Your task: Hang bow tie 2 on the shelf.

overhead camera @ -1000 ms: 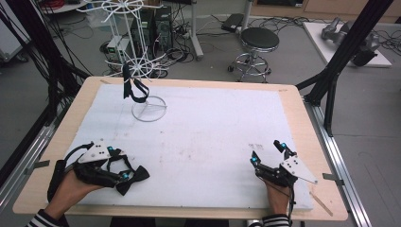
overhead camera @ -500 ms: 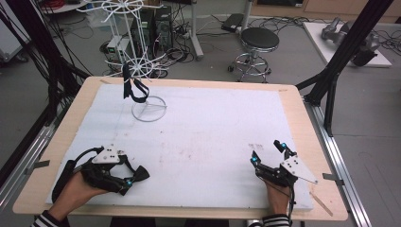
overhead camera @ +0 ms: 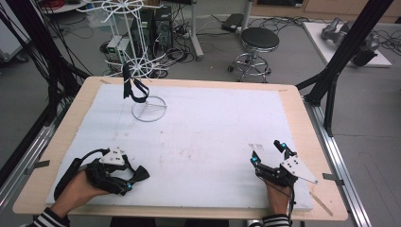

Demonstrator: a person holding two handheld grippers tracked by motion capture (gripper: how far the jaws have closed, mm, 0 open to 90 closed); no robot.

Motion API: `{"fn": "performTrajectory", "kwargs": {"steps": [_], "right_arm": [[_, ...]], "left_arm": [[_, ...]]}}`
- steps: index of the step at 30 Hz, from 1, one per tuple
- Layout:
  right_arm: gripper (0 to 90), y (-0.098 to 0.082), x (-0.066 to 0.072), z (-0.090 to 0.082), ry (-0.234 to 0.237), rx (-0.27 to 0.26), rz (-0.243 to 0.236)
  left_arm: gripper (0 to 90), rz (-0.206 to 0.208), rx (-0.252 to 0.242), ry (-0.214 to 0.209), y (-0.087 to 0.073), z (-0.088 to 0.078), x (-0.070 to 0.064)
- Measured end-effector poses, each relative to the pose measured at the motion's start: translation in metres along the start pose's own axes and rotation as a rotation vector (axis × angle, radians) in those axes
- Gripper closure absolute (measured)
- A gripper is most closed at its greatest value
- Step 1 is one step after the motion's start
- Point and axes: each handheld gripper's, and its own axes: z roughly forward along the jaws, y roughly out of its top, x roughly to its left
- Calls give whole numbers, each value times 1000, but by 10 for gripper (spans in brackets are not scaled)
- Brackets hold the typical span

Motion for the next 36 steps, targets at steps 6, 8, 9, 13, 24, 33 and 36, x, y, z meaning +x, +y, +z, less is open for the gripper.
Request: {"fn": "performTrajectory", "kwargs": {"steps": [6,8,9,13,24,33,36], "right_arm": [[107,0,0,0,-3,2,6],[108,0,0,0,-2,1,5],[108,0,0,0,-2,1,6],[108,0,0,0,-1,-3,4],[107,0,0,0,-2,1,6],[108,0,0,0,-4,1,3],[108,0,0,0,-3,1,4]], "left_arm": [[393,22,59,-34,5,5,0],[429,27,75,-46,6,6,0],[438,32,81,-48,7,7,0],[505,38,113,-48,9,10,-1],[686,25,147,-72,8,13,2],[754,31,166,-70,9,13,1],[754,25,144,-54,8,10,2]]}}
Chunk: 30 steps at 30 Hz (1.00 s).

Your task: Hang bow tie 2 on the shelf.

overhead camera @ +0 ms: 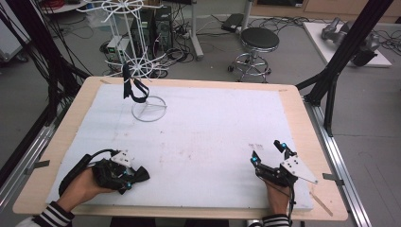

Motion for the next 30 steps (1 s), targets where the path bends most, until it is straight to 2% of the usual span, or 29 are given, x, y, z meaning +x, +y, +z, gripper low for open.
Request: {"fn": "performTrajectory", "kwargs": {"steps": [2,11,13,14,24,30], "right_arm": [[107,0,0,0,0,0,1],[108,0,0,0,1,1,0],[108,0,0,0,2,0,-2],[108,0,0,0,2,0,-3],[108,0,0,0,2,0,-3],[108,0,0,0,2,-2,-8]], "left_arm": [[755,-20,-31,-3,-1,-2,1],[755,-13,-110,24,-1,-13,2],[754,-34,-150,26,-2,-16,3],[755,-34,-156,29,-3,-17,4],[754,-88,-339,66,-8,-38,14],[754,-119,-415,83,-11,-49,19]]}}
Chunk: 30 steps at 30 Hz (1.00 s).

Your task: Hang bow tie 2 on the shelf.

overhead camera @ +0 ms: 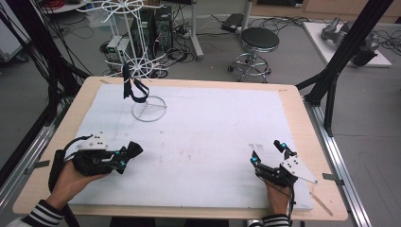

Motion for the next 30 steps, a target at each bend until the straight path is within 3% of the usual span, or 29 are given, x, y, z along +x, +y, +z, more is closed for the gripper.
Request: {"fn": "performTrajectory", "kwargs": {"steps": [8,14,25,30], "right_arm": [[108,0,0,0,0,4,6],[107,0,0,0,0,3,4],[108,0,0,0,-1,4,4],[108,0,0,0,-1,3,3]], "left_arm": [[755,-75,-132,14,3,-18,13],[754,-108,-196,28,5,-30,22],[754,-103,-303,59,16,-48,38],[754,-110,-328,85,22,-54,45]]}}
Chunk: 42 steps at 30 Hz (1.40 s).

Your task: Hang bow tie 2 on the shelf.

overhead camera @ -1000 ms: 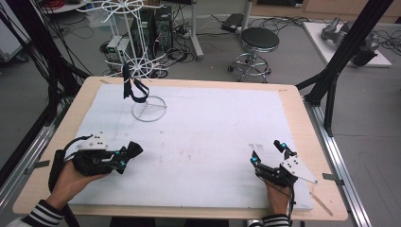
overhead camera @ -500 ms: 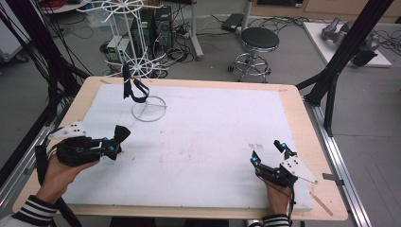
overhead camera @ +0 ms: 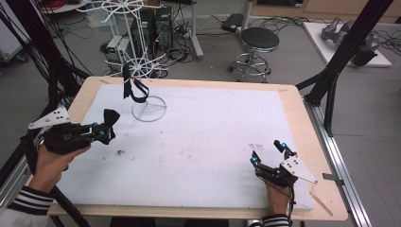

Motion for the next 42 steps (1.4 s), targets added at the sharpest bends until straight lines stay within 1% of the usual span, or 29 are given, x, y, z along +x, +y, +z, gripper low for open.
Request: {"fn": "performTrajectory", "kwargs": {"steps": [5,6,12,19,21,25,32,39,42], "right_arm": [[108,0,0,0,0,-4,-6],[108,0,0,0,0,-4,-6],[108,0,0,0,1,-4,-5],[108,0,0,0,1,-3,-6],[108,0,0,0,0,-1,2],[108,0,0,0,0,-2,1],[108,0,0,0,-2,0,5],[108,0,-1,0,0,-2,7],[108,0,-1,0,-1,-7,0]], "left_arm": [[754,-8,-35,19,7,-1,7],[755,-7,-32,21,8,-2,9],[755,-14,-65,44,16,-3,21],[755,-21,-73,79,26,-3,34],[755,-25,-83,74,29,-2,38],[756,-15,-86,81,35,1,42],[755,-13,-90,103,45,4,48],[755,-6,-92,123,58,6,59],[755,-4,-95,131,65,7,63]]}}
